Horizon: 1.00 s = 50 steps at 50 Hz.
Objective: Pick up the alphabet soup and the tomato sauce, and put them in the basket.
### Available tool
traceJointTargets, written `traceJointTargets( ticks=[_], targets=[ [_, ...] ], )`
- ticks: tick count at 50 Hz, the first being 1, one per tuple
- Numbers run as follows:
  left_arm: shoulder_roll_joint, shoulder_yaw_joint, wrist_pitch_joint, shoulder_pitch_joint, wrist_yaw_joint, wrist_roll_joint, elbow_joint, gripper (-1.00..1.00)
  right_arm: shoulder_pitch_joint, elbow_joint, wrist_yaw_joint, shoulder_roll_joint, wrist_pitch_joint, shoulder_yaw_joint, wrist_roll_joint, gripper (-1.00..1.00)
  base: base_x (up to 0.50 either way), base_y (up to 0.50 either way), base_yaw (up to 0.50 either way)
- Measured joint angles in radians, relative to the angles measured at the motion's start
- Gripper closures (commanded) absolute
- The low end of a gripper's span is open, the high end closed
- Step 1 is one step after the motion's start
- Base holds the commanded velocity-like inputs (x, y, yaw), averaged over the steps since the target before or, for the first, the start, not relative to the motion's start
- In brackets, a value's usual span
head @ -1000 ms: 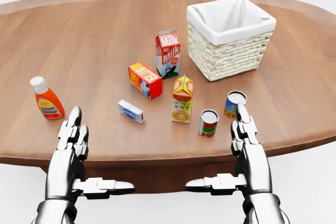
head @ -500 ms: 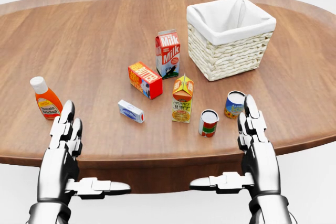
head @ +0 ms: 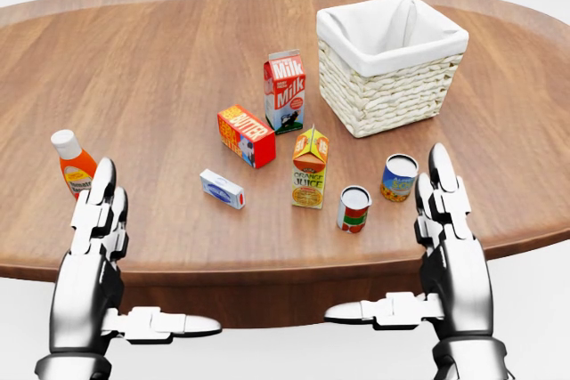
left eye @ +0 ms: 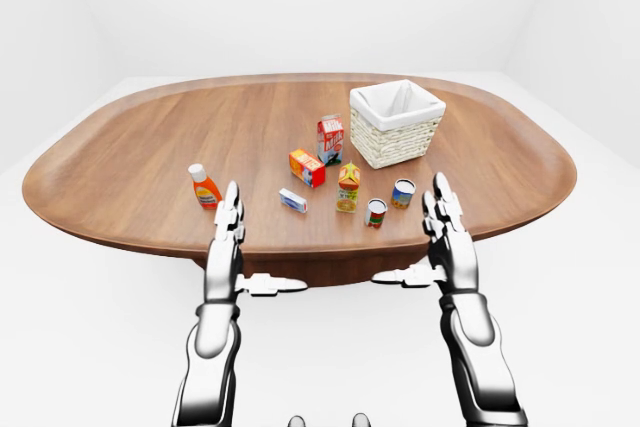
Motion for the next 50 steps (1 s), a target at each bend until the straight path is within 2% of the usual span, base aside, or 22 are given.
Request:
traceJointTargets(
  ticks=[21, 50],
  targets=[
    [-0.002, -0.003, 0.0, 0.023, 0.008, 0.035, -0.059, -1.0, 0.02, -0.073, -0.004, 0.002, 0.0, 0.002, -0.017, -1.0, 0.03, 0.0, 0.0],
    [-0.002, -0.005, 0.0, 0.022, 0.003, 0.032, -0.058, -1.0, 0.024, -0.077, -0.005, 0.003, 0.0, 0.003, -0.022, -1.0, 0.27, 0.0, 0.0]
  ],
)
